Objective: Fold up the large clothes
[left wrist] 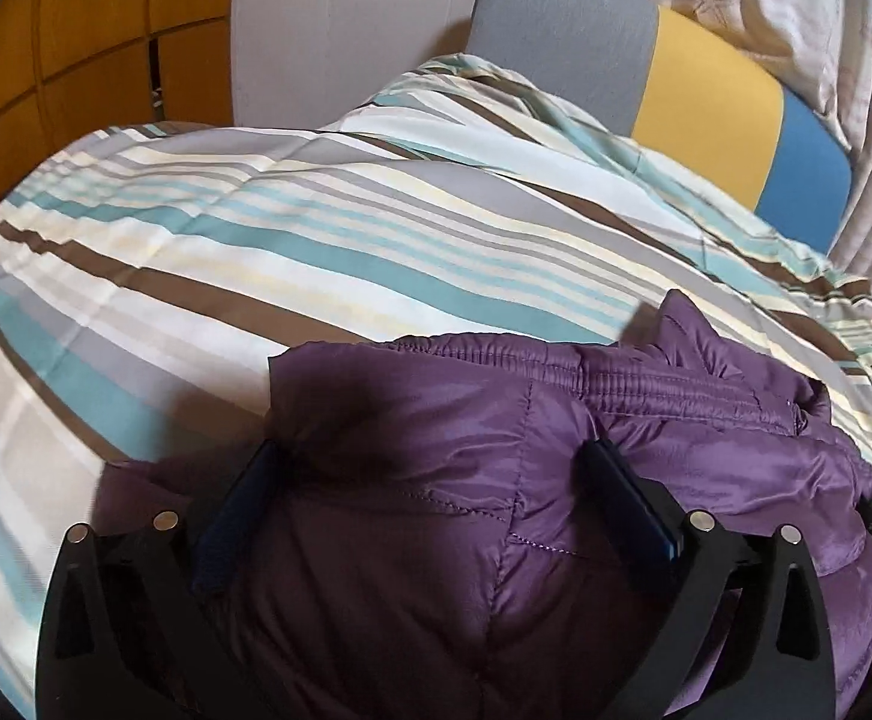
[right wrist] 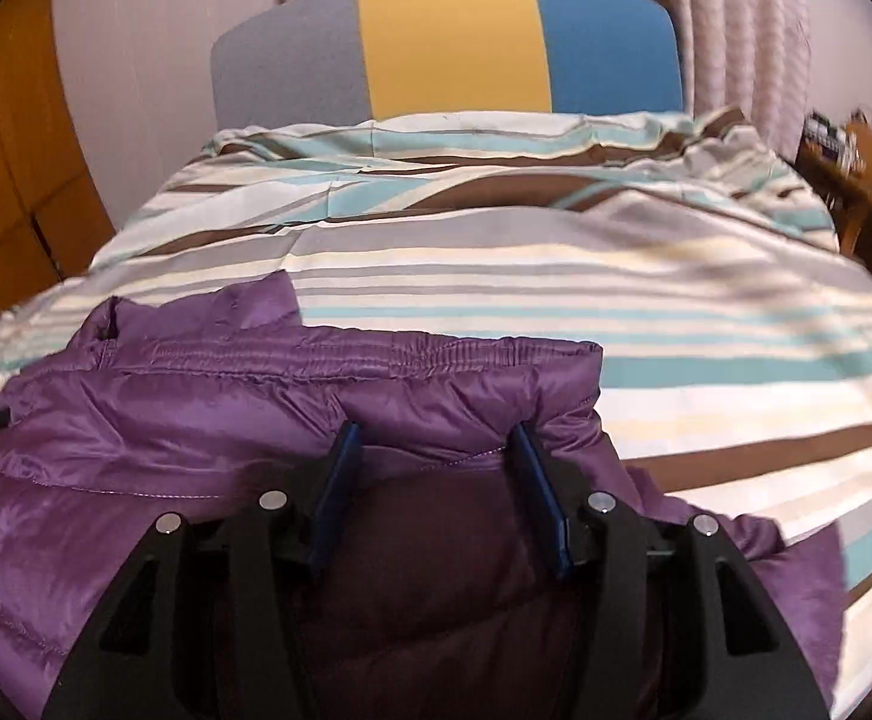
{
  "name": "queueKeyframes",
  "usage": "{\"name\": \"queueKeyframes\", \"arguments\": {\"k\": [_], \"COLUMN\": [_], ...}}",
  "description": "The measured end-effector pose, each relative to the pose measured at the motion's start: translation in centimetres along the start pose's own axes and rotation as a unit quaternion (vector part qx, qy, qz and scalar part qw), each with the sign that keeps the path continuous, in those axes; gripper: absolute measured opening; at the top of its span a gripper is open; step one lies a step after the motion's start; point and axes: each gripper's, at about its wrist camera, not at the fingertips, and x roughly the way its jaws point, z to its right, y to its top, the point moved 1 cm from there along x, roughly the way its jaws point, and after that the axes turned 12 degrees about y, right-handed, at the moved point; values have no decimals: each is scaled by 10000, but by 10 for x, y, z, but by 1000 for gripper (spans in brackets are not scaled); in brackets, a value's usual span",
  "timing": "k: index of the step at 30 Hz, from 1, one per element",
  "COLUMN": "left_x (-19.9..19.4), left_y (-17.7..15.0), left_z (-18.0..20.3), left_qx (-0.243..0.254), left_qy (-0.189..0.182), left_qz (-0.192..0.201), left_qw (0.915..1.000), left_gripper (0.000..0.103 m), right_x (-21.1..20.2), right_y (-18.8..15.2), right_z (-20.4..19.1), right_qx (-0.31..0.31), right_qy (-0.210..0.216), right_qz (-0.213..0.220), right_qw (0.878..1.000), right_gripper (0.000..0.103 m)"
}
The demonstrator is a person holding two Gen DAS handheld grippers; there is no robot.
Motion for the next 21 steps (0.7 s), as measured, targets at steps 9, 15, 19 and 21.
{"name": "queueKeyframes", "arguments": {"k": [9, 15, 19, 21], "left_x": [-2, -68, -85, -77], "left_y": [-1, -13, -21, -26], "left_z": [-5, -4, 48, 74], "left_qx": [-129, -903, -280, 133], "left_qy": [-97, -234, -437, -341], "left_qz": [-70, 248, 344, 412], "left_qw": [9998, 9953, 9981, 9985], "left_gripper": [100, 100, 100, 100], "right_x": [6, 7, 6, 5], "right_y": [0, 0, -1, -1], "right_z": [-4, -7, -9, -9], "right_qx": [-71, -101, -116, -121], "right_qy": [-163, -221, -263, -284], "right_qz": [-30, -30, -13, -5], "right_qw": [9998, 9997, 9996, 9995], "right_gripper": [54, 54, 55, 56]}}
